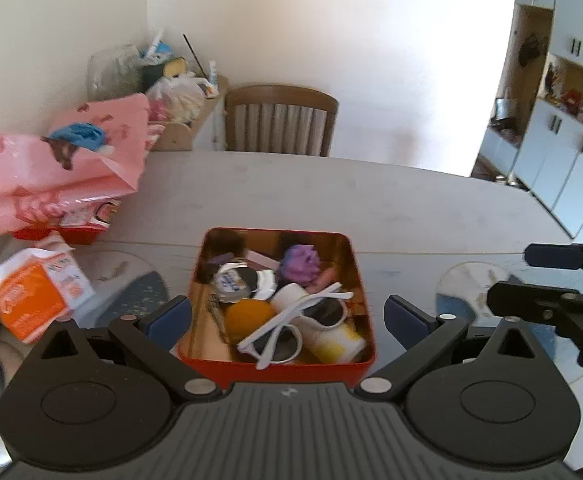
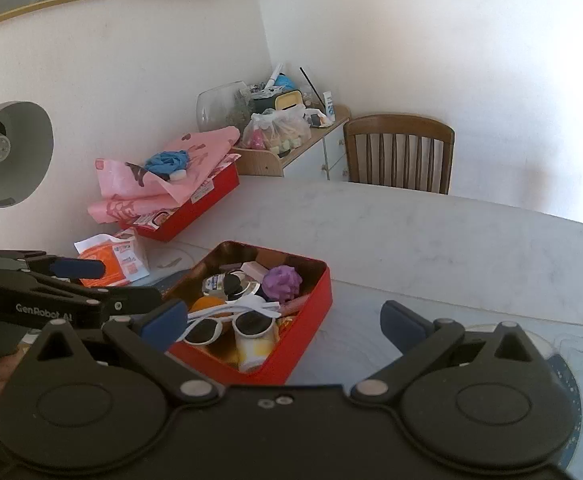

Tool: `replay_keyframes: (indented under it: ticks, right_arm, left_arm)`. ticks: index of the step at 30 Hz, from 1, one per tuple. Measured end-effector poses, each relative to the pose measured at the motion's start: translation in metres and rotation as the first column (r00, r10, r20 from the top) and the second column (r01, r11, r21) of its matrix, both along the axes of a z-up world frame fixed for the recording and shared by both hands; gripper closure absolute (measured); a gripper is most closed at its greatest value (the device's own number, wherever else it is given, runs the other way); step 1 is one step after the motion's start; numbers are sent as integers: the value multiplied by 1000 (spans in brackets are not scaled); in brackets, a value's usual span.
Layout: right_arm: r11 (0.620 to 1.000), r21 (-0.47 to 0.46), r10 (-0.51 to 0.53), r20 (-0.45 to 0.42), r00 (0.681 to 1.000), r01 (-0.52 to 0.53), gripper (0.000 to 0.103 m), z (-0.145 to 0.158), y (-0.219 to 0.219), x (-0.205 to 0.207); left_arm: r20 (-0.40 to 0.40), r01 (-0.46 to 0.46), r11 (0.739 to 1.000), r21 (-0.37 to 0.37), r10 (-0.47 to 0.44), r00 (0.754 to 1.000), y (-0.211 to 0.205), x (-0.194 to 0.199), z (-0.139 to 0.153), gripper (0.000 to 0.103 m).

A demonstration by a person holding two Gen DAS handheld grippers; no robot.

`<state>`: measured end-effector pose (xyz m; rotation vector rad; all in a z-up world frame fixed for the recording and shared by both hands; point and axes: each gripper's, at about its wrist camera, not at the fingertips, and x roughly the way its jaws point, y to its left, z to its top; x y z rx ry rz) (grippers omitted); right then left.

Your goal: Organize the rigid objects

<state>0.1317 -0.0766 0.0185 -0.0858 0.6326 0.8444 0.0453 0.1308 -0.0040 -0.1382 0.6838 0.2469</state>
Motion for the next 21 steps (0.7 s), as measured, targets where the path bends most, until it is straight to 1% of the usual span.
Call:
replay_keyframes:
  ticks: [4,9,21]
  right_arm:
    - [1000,-2,6,-6,1000,-6,0,-1,-2,-3]
    - [1000,-9,6,-7,1000,-6,0,-3,-6,-8]
    - [1000,-16,-6,-22,1000,6,0,-7,-11,-9]
  left_arm:
    - [2,-8,1000,-15,8,1000,-1,-5,1,0]
    - [8,-14,1000,-15,14,1000,-3,-10,2,0]
    - [8,-41,999,17,40,999,-10,-14,5,0]
